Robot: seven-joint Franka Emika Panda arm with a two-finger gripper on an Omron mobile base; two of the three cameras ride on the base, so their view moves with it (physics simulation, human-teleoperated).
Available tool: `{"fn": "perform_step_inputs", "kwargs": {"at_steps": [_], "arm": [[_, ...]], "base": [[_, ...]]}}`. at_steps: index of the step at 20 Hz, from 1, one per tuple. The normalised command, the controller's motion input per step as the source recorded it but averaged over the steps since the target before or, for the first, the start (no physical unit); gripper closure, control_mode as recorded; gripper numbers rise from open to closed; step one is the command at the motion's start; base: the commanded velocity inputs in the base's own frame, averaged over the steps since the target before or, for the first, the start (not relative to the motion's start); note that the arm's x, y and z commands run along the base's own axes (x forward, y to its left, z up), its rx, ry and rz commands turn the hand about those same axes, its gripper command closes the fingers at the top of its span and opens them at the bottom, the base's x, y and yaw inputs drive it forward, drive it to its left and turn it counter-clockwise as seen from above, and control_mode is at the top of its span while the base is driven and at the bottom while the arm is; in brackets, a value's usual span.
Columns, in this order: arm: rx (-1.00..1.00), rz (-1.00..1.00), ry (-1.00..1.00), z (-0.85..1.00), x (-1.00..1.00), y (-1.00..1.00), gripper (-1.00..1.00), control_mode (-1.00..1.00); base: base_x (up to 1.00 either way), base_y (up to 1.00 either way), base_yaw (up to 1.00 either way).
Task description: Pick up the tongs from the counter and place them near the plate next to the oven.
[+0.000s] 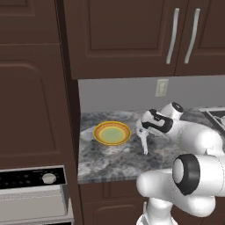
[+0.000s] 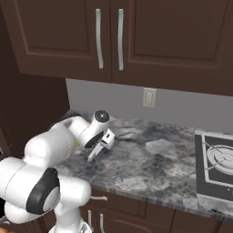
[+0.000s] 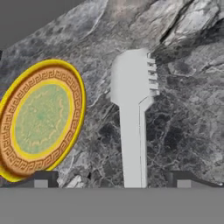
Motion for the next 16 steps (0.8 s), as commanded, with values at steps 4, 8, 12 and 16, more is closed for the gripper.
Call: {"fn": "perform_step_inputs", "kwargs": {"at_steps": [4,8,12,16], "arm": [[0.05,0.00,-0.07,0.60,-0.36,0.00,-1.00,-1.00],[0.03,0.00,-0.07,0.66,-0.40,0.00,-1.00,-1.00],[0.01,0.00,-0.13,0.63,-0.40,0.00,-1.00,-1.00],[0.00,0.00,-0.19,0.61,-0.40,0.00,-1.00,-1.00]], "base": [[0.00,0.00,0.00],[0.00,0.00,0.00],[0.00,0.00,0.00],[0.00,0.00,0.00]]}}
